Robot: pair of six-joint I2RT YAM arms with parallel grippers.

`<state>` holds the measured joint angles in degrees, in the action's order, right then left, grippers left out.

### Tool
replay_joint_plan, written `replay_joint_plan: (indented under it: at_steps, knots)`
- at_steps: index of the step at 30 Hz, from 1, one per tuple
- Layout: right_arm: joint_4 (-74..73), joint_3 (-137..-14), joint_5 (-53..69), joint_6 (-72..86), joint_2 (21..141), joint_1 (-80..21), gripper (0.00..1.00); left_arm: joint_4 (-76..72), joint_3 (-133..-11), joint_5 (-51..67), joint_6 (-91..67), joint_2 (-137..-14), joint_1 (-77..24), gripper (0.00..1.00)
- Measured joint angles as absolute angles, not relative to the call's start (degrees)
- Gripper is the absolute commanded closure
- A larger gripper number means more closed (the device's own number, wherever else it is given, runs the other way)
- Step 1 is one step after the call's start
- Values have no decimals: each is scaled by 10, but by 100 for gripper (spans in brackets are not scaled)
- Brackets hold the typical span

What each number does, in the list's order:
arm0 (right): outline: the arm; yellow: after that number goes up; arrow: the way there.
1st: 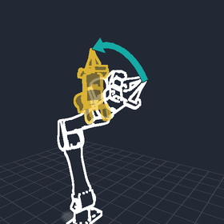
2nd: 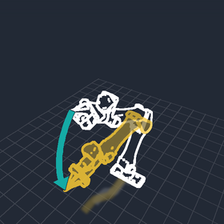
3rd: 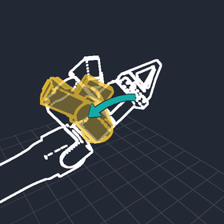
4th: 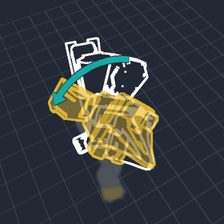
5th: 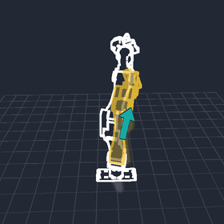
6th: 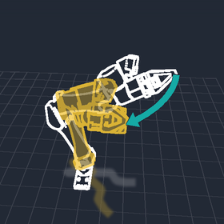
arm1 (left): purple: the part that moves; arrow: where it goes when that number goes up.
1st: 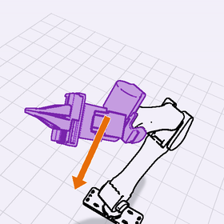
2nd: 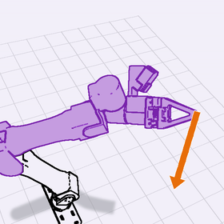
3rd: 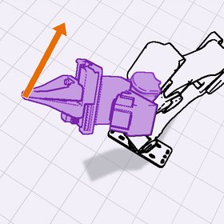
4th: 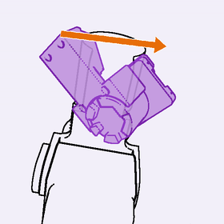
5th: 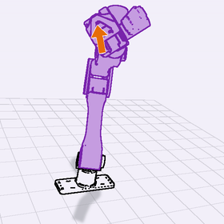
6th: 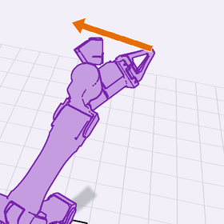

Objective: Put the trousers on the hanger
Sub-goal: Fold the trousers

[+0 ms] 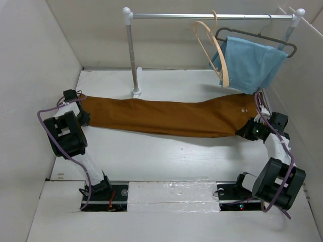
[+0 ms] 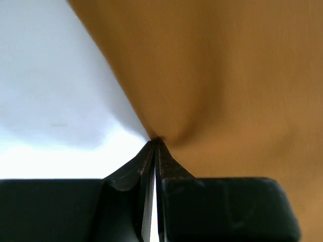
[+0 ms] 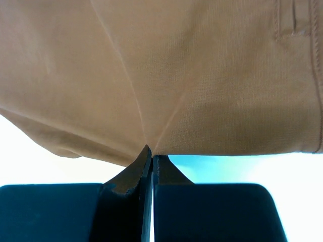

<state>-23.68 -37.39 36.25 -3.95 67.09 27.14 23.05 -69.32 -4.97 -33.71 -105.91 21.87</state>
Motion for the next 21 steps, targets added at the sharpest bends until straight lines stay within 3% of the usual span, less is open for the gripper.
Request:
replay_joint_plan:
  at_steps: [3, 5, 7, 8, 12, 13, 14, 16, 18, 21]
  knots:
    - [-283, -356, 359, -81, 654, 286, 98, 234, -666, -107, -340, -1025, 228, 100]
    - [-312, -338, 354, -100, 630, 292, 91, 239, -646, -135, -348, -992, 239, 100]
    - [-349, -333, 343, -119, 614, 288, 83, 253, -631, -159, -361, -955, 247, 94]
    - [-366, -334, 338, -131, 611, 284, 83, 261, -625, -167, -369, -936, 249, 90]
    - [-442, -396, 310, -165, 624, 241, 81, 305, -625, -154, -394, -877, 247, 89]
    - [-456, -425, 305, -170, 629, 228, 72, 316, -629, -129, -399, -869, 244, 88]
    - [-462, -457, 303, -173, 634, 215, 72, 316, -638, -128, -399, -856, 241, 88]
    - [-475, -524, 296, -180, 638, 196, 54, 315, -663, -107, -395, -844, 203, 86]
    - [-471, -576, 292, -185, 637, 189, 36, 286, -691, -85, -383, -842, 123, 69]
    - [-461, -594, 295, -187, 631, 191, 31, 209, -702, -34, -363, -841, -13, 59]
